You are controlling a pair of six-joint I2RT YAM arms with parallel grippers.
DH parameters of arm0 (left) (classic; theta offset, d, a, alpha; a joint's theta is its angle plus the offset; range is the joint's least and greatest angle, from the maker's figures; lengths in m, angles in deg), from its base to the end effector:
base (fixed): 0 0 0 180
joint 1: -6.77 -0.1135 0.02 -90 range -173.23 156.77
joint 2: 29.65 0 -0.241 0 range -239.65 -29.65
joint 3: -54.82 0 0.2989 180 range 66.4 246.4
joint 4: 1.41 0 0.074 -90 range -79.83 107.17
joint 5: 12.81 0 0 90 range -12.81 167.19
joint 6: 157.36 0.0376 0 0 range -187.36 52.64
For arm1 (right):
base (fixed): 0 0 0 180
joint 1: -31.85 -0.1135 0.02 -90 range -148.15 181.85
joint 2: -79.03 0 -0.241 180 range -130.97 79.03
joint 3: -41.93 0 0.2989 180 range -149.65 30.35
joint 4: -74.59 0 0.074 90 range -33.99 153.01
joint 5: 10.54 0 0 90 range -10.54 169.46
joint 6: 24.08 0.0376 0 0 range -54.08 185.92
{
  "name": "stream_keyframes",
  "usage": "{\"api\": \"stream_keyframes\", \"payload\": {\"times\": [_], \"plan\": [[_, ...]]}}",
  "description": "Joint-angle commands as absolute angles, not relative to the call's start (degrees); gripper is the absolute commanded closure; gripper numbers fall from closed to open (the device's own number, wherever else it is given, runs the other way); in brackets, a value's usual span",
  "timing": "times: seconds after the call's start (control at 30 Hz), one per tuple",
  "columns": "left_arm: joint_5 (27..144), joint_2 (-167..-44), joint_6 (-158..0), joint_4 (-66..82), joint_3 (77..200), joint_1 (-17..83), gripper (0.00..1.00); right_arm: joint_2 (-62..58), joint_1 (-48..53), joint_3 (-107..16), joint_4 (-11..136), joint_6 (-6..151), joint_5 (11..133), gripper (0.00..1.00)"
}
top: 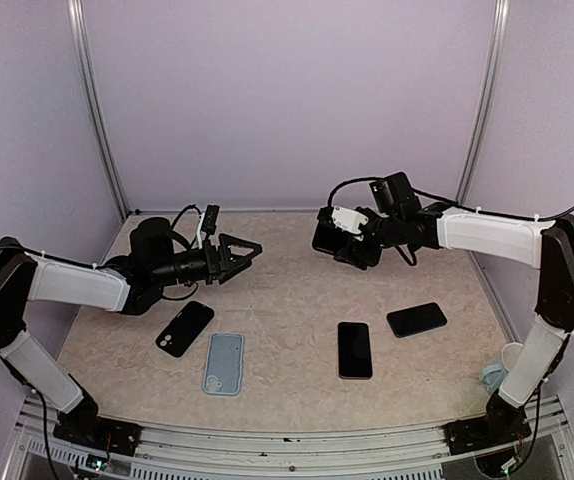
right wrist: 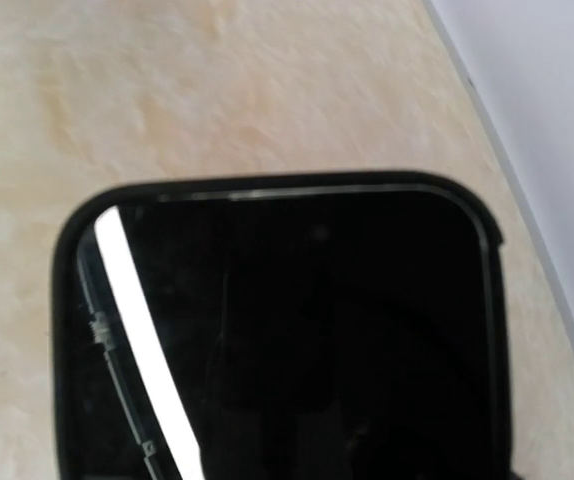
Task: Put the phone into the phone case
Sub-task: Place the phone with the phone case at the corner of the board.
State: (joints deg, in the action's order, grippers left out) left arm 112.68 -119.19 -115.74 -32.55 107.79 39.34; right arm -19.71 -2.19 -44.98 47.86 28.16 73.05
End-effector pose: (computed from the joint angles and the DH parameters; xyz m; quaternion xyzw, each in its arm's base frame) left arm 0.2935 -0.2134 0.1665 0.1062 0.7261 -0.5875 0.3411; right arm 0.3592 0.2477 0.2210 -0.5471 0.7144 0.0363 0.4347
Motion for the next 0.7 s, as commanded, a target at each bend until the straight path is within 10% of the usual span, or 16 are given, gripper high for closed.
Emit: {"api": "stream_keyframes", "payload": {"times": [0.0,0.67], "plan": [[112.0,-117.33,-114.37,-31.72,107.22,39.04,0.01,-21.52,-0.93,-46.3,50.51,32.04,73.47,0.47],[111.23,-117.54,-114.38,-30.36,108.26,39.07,0.01,-30.9,7.0,-55.59,48.94,53.86,81.79,0.45]]}}
